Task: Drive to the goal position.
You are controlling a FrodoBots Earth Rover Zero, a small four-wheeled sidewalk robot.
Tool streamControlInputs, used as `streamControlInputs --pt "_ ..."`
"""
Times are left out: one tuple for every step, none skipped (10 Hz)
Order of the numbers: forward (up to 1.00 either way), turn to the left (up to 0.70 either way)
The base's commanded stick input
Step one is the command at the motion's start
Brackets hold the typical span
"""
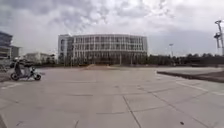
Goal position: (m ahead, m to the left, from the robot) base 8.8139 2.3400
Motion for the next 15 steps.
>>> streamControlInputs --pt "0.7 0.0" --pt "0.7 0.0" --pt "0.7 0.0" --pt "0.7 0.0" --pt "0.7 0.0" --pt "0.7 0.0" --pt "0.7 0.0" --pt "0.7 0.0" --pt "0.7 0.0" --pt "0.7 -0.01" --pt "0.7 -0.02" --pt "0.7 0.0" --pt "0.7 0.0" --pt "0.7 0.0" --pt "0.7 0.0"
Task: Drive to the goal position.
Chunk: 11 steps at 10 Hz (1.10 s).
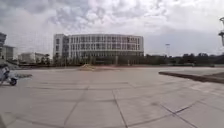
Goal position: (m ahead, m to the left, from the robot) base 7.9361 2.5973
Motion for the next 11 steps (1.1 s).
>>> streamControlInputs --pt "0.7 0.0" --pt "0.7 0.0" --pt "0.7 0.0" --pt "0.7 0.0" --pt "0.7 0.0" --pt "0.7 -0.02" --pt "0.7 -0.03" --pt "0.7 -0.06" --pt "0.7 -0.09" --pt "0.7 -0.07" --pt "0.7 0.0"
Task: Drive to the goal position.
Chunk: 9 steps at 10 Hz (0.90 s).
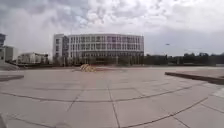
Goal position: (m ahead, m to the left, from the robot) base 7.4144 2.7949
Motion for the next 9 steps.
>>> streamControlInputs --pt "0.7 0.0" --pt "0.7 0.0" --pt "0.7 0.0" --pt "0.7 -0.12" --pt "0.7 -0.18" --pt "0.7 -0.03" --pt "0.7 0.0" --pt "0.7 0.0" --pt "0.7 0.0"
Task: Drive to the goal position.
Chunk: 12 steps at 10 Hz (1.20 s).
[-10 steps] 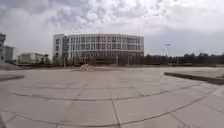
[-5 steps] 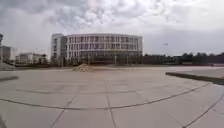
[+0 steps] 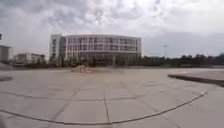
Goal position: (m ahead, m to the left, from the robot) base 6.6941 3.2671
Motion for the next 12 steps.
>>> streamControlInputs --pt "0.7 0.0" --pt "0.7 -0.08" --pt "0.7 -0.3" --pt "0.7 -0.31" --pt "0.7 -0.31" --pt "0.7 -0.15" --pt "0.7 0.0" --pt "0.7 0.0" --pt "0.7 0.0" --pt "0.7 0.0" --pt "0.7 0.0" --pt "0.7 0.0"
